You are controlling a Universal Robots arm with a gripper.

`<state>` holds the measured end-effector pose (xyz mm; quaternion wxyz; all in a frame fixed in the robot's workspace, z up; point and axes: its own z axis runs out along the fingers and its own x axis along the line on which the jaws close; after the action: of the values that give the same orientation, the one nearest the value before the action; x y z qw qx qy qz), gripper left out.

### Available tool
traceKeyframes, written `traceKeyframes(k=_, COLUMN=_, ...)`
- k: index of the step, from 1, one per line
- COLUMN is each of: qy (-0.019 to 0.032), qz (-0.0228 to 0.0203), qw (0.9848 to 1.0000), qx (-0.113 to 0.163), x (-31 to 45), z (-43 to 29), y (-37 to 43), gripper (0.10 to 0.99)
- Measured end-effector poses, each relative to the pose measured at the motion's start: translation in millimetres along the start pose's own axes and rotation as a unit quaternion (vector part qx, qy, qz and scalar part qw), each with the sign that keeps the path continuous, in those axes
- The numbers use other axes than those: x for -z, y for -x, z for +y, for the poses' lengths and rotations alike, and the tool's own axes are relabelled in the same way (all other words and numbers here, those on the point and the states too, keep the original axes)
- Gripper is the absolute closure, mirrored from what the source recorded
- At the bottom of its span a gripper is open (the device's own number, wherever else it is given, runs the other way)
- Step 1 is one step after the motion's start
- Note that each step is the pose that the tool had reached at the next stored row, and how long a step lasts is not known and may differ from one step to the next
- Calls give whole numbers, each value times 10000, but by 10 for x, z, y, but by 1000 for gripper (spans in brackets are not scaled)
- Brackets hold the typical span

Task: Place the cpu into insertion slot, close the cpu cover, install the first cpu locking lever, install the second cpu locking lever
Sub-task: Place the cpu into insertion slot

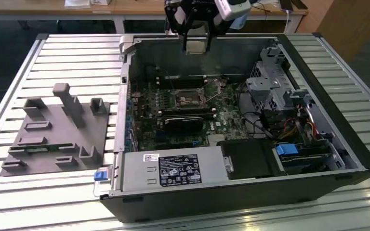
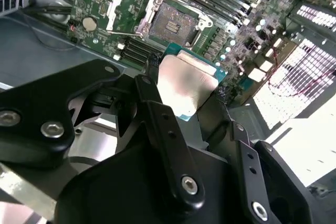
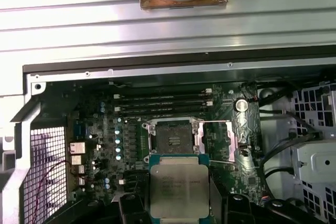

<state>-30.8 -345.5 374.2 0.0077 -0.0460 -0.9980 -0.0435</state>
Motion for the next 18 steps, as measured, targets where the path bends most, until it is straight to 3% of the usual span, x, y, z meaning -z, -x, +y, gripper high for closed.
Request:
traceKeyframes(k=9, qy=8, qz=-45, qw=9987, qx=-504, x=-11, z=-2, y=-14, gripper=545)
traceKeyframes(k=18, qy=11, qz=-94, qw=9942, qx=-1067, x=-24, z=-4, y=-16, gripper=545)
